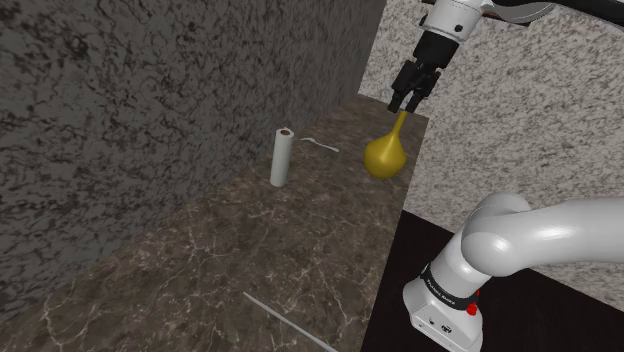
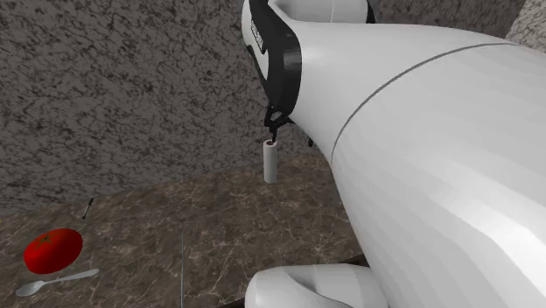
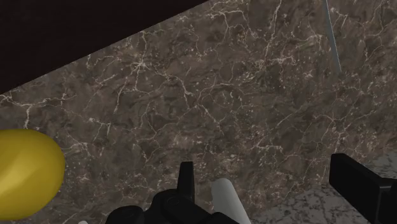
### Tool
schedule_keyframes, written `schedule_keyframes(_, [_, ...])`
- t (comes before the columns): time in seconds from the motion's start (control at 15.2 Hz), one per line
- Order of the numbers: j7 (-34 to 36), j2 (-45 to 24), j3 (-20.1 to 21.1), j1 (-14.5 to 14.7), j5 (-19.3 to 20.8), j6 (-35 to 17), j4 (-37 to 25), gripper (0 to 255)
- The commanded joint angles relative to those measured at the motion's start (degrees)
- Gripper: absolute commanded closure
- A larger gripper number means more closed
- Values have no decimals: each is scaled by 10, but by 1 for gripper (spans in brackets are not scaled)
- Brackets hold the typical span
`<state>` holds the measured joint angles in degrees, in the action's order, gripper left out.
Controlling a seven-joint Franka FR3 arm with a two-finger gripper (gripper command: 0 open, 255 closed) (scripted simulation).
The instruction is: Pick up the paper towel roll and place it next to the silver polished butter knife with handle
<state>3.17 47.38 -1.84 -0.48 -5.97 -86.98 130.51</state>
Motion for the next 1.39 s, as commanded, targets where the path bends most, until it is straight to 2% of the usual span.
schedule_keyframes(0.0, [0,0,0,0,0,0,0,0])
schedule_keyframes(0.66, [-5,-201,18,10,0,-131,-51,0])
schedule_keyframes(1.32, [-2,-422,32,17,12,-206,-176,0])
